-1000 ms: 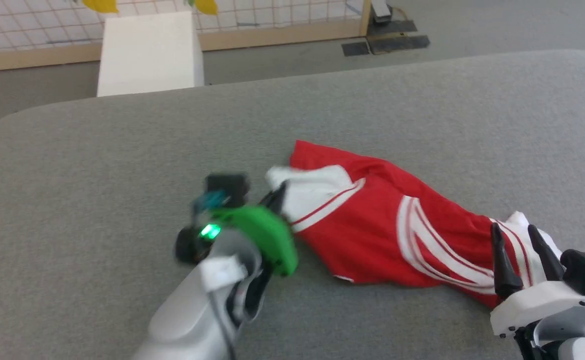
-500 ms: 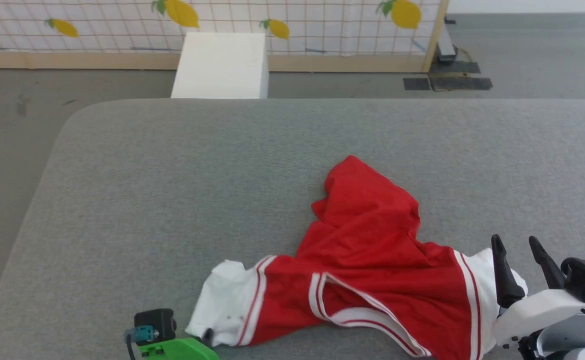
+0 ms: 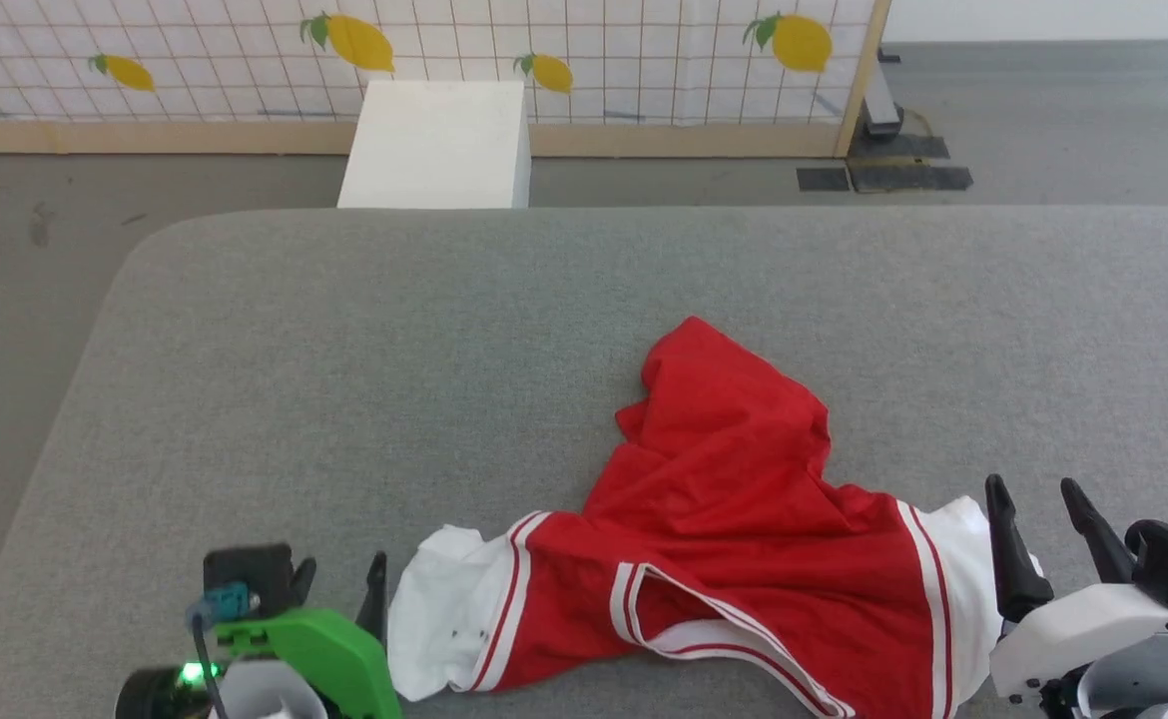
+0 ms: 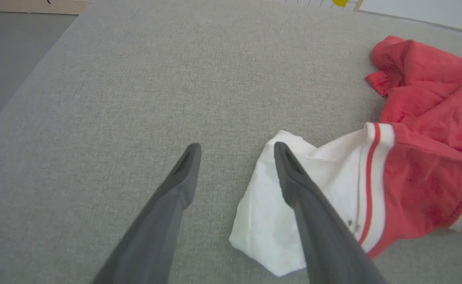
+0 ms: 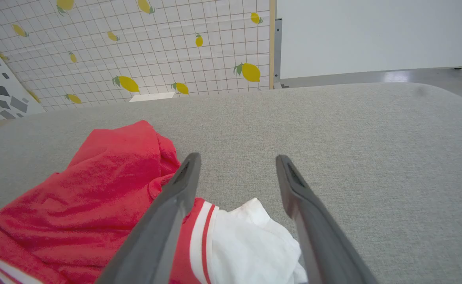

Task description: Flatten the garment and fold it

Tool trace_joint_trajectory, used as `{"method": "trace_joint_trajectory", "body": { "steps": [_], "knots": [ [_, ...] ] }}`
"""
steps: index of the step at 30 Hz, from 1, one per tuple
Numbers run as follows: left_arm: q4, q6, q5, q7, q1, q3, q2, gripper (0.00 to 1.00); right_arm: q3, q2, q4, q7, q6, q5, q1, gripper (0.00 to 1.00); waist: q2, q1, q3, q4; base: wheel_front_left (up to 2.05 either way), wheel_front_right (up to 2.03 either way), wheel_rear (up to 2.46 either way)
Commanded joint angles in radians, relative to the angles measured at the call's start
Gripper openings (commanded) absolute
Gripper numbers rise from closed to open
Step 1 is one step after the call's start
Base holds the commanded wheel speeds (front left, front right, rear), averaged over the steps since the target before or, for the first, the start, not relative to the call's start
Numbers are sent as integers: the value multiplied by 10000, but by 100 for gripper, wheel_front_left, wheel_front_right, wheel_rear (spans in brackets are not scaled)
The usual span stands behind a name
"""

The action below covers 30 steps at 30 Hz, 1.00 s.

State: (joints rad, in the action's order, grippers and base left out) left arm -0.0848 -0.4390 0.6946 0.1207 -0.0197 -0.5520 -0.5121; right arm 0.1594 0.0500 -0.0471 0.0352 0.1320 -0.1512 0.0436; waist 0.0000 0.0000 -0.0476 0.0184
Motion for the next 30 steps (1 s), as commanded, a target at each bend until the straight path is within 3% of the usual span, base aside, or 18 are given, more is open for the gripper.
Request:
{"method": "trace_joint_trajectory", "body": {
  "steps": [1, 8, 14, 19, 20, 21, 22, 27, 30],
  "knots": [
    [182, 186, -128, 28, -433, -64, -50, 100, -2, 3, 99, -4, -13, -92, 47, 100, 0, 0, -229, -145, 0, 0, 0],
    [2269, 1212, -106, 1095, -2166, -719, 278, 100, -84, 3, 165, -5, -13, -113, -323, 100, 0, 0, -799, -566, 0, 0, 0],
    [3365, 1790, 361, 2478, -2643, -1208, 515, 100, -128, 3, 36, -83, -13, -223, -519, 100, 0, 0, -1115, -990, 0, 0, 0],
    [3680, 1779, 537, 3856, -2567, -1653, 321, 100, -69, 3, -97, -132, -13, -250, -517, 100, 0, 0, -1202, -1164, 0, 0, 0],
    [3660, 1766, 567, 4048, -2545, -1706, 280, 66, -66, 3, -132, -77, -13, -227, -500, 100, 0, 0, -1214, -1183, 0, 0, 0],
    [3612, 1750, 582, 4120, -2534, -1720, 259, 23, -85, 3, -151, -20, -13, -187, -484, 100, 0, 0, -1219, -1193, 0, 0, 0],
    [3537, 1723, 572, 4084, -2532, -1701, 243, 0, -114, 3, -156, 37, -13, -120, -466, 100, 0, 0, -1224, -1196, 0, 0, 0],
    [3194, 1367, 285, 3147, -2457, -1442, 249, 0, -51, 3, -234, 381, -13, 368, -395, 100, 0, 0, -1245, -1130, 0, 0, 0],
    [3058, 1025, 345, 2432, -2205, -1113, 444, 0, 178, 3, -731, 1423, -13, 579, -457, 100, 0, 0, -1290, -992, 0, 0, 0]
  ]
}}
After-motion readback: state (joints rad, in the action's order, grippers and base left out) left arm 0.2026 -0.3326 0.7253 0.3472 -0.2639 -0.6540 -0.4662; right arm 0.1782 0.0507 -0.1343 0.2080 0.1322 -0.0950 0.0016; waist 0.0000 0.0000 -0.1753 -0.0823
